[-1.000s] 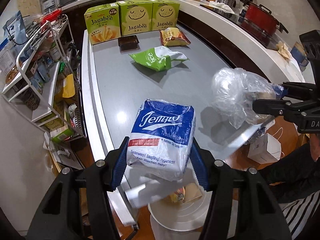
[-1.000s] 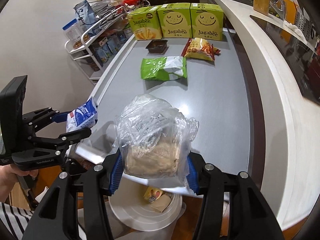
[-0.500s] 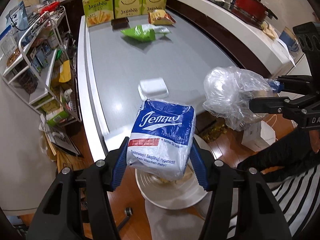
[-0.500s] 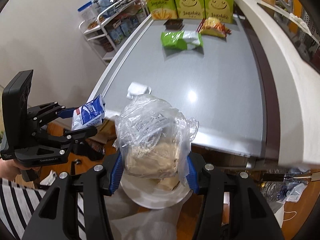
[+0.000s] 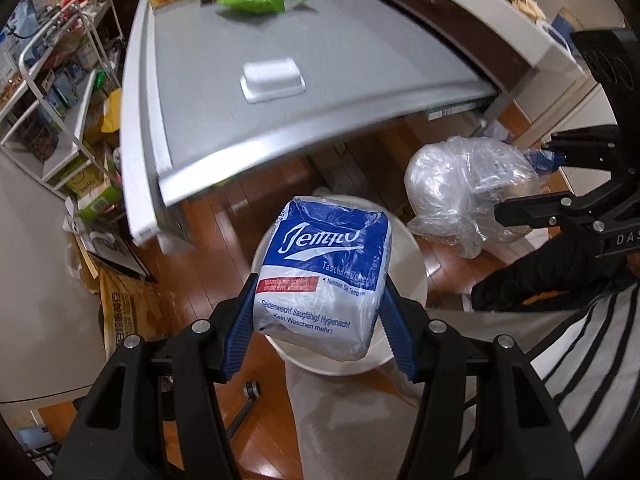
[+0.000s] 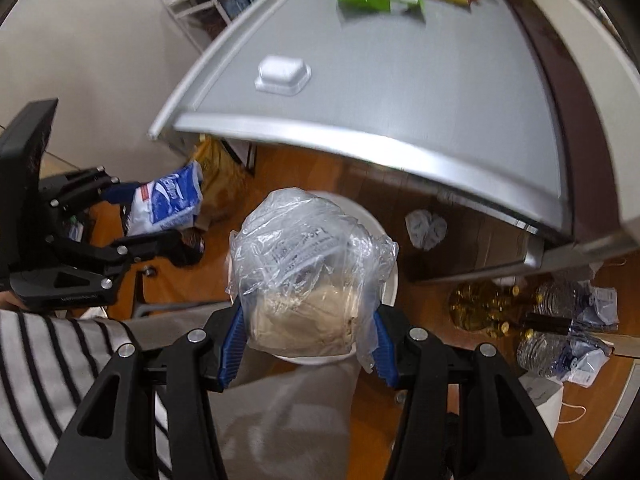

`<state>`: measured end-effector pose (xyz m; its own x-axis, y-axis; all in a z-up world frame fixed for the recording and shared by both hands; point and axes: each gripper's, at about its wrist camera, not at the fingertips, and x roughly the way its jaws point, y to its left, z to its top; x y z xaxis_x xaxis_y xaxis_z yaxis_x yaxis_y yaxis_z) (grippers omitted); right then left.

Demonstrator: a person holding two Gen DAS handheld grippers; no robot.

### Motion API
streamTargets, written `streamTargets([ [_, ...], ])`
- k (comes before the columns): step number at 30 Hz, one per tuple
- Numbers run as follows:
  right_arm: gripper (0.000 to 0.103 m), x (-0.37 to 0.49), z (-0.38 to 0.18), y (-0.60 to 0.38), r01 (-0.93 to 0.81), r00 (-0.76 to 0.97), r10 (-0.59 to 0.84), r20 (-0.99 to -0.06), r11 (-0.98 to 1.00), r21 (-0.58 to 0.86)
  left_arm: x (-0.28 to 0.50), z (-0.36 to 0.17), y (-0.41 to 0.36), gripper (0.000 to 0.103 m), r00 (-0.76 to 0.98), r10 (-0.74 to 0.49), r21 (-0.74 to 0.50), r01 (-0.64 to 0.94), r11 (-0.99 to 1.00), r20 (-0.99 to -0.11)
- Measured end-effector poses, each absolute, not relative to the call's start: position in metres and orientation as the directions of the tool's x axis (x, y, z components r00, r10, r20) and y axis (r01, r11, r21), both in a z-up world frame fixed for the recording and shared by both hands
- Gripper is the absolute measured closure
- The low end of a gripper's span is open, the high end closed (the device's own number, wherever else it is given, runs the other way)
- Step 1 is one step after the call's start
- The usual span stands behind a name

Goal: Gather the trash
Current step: 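Carry the tissue pack and bread bag with both tools over the white bin, then open the left tool to drop the tissue pack while the right tool drops the bread bag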

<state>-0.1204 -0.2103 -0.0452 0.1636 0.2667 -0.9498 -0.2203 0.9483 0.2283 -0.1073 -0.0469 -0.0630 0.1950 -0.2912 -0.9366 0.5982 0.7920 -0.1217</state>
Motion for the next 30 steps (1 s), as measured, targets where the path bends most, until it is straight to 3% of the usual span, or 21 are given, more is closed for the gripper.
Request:
streamTargets([
  [30, 0.052, -0.095, -0.156, -0.184, -0.218, -0.022, 0.146, -0.989, 0.965, 0.147, -0.102, -0.161, -0.068, 0.045, 0.045, -0.136, -0.075, 0.645, 0.760, -0.990],
])
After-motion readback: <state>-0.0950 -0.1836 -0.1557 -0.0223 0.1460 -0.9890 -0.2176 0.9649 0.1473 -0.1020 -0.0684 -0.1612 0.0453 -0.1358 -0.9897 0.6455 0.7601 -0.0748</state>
